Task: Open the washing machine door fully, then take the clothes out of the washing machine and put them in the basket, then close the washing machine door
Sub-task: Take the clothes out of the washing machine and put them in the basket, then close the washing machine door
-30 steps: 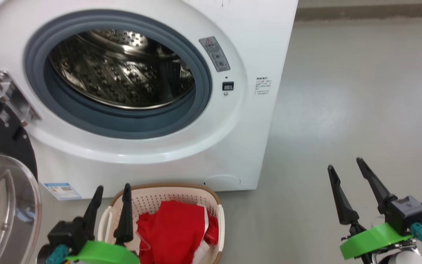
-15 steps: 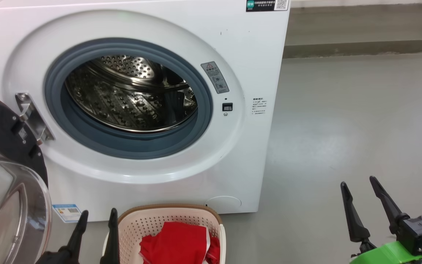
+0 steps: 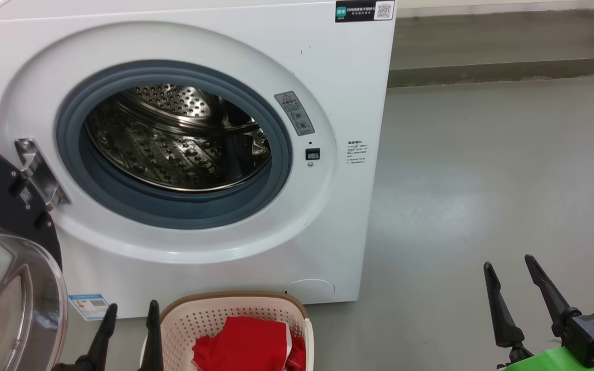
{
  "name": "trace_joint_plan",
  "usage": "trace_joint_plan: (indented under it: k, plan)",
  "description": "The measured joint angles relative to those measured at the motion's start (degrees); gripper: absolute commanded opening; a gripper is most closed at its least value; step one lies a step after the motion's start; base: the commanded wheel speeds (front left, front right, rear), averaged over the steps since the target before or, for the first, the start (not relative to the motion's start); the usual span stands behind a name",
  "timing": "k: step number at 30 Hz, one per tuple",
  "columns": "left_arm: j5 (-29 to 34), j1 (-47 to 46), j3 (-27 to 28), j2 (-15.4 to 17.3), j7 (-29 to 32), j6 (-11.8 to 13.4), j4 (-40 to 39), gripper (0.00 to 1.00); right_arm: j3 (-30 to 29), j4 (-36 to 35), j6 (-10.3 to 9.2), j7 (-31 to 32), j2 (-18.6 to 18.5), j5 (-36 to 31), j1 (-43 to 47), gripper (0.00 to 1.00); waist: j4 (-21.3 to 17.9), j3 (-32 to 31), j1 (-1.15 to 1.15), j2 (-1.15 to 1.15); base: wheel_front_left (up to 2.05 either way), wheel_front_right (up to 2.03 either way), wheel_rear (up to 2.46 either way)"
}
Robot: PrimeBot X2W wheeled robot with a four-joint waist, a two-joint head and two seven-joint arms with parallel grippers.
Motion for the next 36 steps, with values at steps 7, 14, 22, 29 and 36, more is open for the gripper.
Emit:
trace_joint_plan:
  k: [7,14,22,29,36]
  plan:
    - [0.2,1.0,-0.1,0.1,0.5,0.5,-1.0,1.0,0.0,-0.1,0.0,0.0,0.4,0.0,0.0,1.0,0.0,0.2,0.0,0.0,0.0,0.0,0.0]
    - [0.2,1.0,-0.5,0.2,0.7,0.9,-1.5,1.0,0.1,-0.1,0.0,0.0,0.5,0.0,0.0,1.0,-0.2,0.3,0.0,0.0,0.0,0.0,0.0]
    - [0.4,1.1,-0.8,0.9,0.9,1.4,-2.8,1.0,0.1,-0.1,0.0,0.0,0.5,0.0,0.0,1.0,-0.2,0.7,0.0,0.0,-0.39,0.39,0.0]
    - [0.4,1.1,-1.5,1.3,0.9,1.8,-3.5,1.0,0.1,-0.1,0.0,0.0,0.5,0.0,0.0,1.0,-0.1,1.1,0.0,0.0,-1.4,1.4,0.0]
    - [0.4,1.1,-1.9,1.3,1.0,1.8,-4.0,1.0,0.1,0.1,0.0,0.0,0.5,0.0,0.0,1.0,0.2,1.3,0.0,0.0,-1.8,1.8,0.0]
